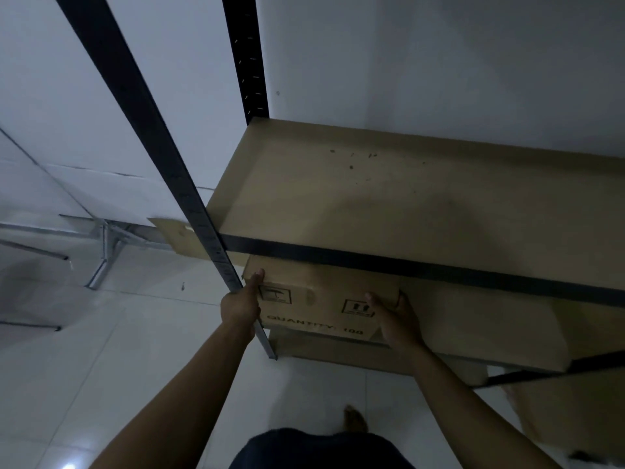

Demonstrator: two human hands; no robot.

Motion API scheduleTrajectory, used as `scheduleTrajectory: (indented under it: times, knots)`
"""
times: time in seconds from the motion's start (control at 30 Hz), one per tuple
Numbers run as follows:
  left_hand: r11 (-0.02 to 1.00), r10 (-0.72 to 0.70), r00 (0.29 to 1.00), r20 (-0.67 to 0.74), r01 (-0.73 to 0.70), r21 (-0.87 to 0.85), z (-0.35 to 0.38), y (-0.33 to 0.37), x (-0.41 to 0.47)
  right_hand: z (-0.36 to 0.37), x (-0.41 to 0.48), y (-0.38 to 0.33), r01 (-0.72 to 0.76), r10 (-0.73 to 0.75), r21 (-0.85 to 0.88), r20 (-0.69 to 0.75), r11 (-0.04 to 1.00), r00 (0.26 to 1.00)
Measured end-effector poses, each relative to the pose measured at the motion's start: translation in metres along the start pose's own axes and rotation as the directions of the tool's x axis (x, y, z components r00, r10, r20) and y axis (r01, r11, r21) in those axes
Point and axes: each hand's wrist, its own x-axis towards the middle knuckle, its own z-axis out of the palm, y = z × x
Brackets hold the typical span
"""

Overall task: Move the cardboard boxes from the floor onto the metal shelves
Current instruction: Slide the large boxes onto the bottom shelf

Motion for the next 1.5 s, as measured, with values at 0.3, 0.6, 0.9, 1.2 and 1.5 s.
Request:
scheduleTrajectory:
  times: [0.3, 0.6, 0.9, 1.2, 1.5]
  knots:
    - [0.977, 0.004, 0.955, 0.295, -0.067, 0.204, -0.045, 0.0, -0.001, 0.048, -0.074, 0.022, -0.092, 0.124, 0.163, -0.196, 0.982, 0.973]
    - [0.884, -0.159, 0.576, 0.802, -0.278, 0.376, -0.07, -0.017, -0.077, 0.058, -0.205, 0.053, -0.138, 0.219, 0.432, -0.143, 0.891, 0.965]
    - [0.755, -0.246, 0.229, 0.942, -0.565, 0.334, -0.079, -0.079, -0.204, 0.033, -0.371, 0.108, -0.017, 0.28, 0.566, -0.381, 0.824, 0.881]
    - [0.627, -0.533, -0.203, 0.821, -0.747, 0.223, -0.17, -0.205, -0.387, 0.052, -0.631, 0.228, 0.118, 0.488, 0.654, -0.661, 0.748, 0.57]
    - [0.539, -0.755, -0.392, 0.526, -0.828, 0.157, -0.247, -0.332, -0.53, 0.106, -0.82, 0.309, 0.341, 0.726, 0.725, -0.671, 0.599, 0.151]
